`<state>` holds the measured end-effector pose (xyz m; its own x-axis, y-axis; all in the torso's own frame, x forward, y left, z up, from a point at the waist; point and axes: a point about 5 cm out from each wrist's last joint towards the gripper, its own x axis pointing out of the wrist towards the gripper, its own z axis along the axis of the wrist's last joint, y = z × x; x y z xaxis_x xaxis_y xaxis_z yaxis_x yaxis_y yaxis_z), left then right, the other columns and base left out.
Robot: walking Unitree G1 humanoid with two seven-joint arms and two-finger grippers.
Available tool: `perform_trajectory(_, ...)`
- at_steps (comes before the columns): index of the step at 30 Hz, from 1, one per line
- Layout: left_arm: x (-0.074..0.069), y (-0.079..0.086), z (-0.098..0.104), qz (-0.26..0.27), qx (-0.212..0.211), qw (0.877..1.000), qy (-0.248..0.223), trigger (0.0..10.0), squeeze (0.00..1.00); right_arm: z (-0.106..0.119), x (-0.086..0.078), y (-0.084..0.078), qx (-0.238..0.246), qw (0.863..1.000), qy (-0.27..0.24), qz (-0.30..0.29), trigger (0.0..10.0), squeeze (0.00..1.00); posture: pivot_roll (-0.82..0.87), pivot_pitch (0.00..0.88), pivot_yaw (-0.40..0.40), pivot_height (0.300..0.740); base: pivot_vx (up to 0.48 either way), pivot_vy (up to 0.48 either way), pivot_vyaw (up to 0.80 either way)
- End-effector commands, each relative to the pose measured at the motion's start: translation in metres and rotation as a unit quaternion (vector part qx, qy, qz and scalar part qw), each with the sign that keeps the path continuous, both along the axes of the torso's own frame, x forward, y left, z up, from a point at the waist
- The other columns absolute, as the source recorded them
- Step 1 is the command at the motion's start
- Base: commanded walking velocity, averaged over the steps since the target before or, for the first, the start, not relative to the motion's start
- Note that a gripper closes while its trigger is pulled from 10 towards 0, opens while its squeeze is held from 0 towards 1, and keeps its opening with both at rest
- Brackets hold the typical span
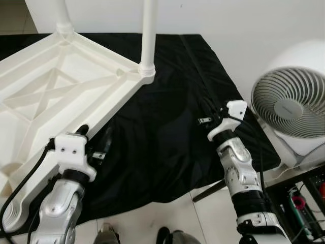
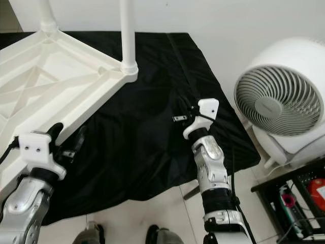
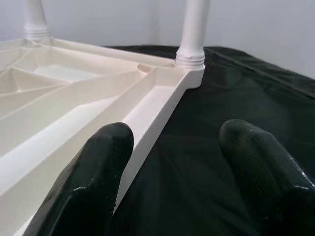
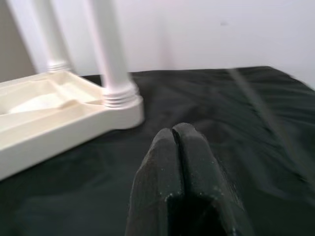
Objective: Building children table
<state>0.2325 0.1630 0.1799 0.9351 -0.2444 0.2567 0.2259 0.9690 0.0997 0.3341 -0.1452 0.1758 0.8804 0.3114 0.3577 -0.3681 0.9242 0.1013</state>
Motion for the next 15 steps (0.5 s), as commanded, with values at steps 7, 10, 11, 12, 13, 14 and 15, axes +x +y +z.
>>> perform_trajectory(7, -0.002, -0.014, 0.001, -0.057, 0.015, 0.998, -0.011, 10.0, 0.00, -0.003, -0.001, -0.006, -0.013, 1.000, -0.003, -0.011, 10.0, 0.00, 0.22, 0.175, -0.117, 0.740, 0.000, 0.000, 0.80)
perform_trajectory(10, -0.009, -0.026, 0.002, -0.114, 0.032, 0.993, -0.023, 10.0, 0.00, -0.004, -0.002, -0.007, -0.015, 1.000, -0.004, -0.014, 10.0, 0.00, 0.22, 0.176, -0.116, 0.740, 0.000, 0.000, 0.80)
perform_trajectory(11, -0.011, -0.028, 0.002, -0.124, 0.035, 0.991, -0.023, 10.0, 0.00, -0.004, -0.002, -0.008, -0.017, 1.000, -0.005, -0.015, 10.0, 0.00, 0.22, 0.176, -0.115, 0.740, 0.000, 0.000, 0.80)
perform_trajectory(12, -0.013, -0.030, 0.002, -0.138, 0.039, 0.989, -0.023, 10.0, 0.00, -0.004, -0.002, -0.007, -0.018, 1.000, -0.005, -0.015, 10.0, 0.00, 0.22, 0.177, -0.116, 0.740, 0.000, 0.000, 0.80)
perform_trajectory(13, -0.013, -0.030, 0.002, -0.138, 0.039, 0.989, -0.023, 10.0, 0.00, -0.004, -0.002, -0.007, -0.018, 1.000, -0.005, -0.015, 10.0, 0.00, 0.22, 0.177, -0.116, 0.740, 0.000, 0.000, 0.80)
perform_trajectory(14, -0.014, -0.031, 0.002, -0.147, 0.041, 0.988, -0.023, 10.0, 0.00, -0.004, -0.002, -0.007, -0.019, 1.000, -0.005, -0.015, 10.0, 0.00, 0.22, 0.177, -0.116, 0.740, 0.000, 0.000, 0.80)
perform_trajectory(15, -0.019, -0.036, 0.002, -0.188, 0.056, 0.980, -0.024, 10.0, 0.00, -0.004, -0.002, -0.007, -0.018, 1.000, -0.006, -0.012, 10.0, 0.00, 0.21, 0.178, -0.119, 0.740, 0.000, 0.000, 0.80)
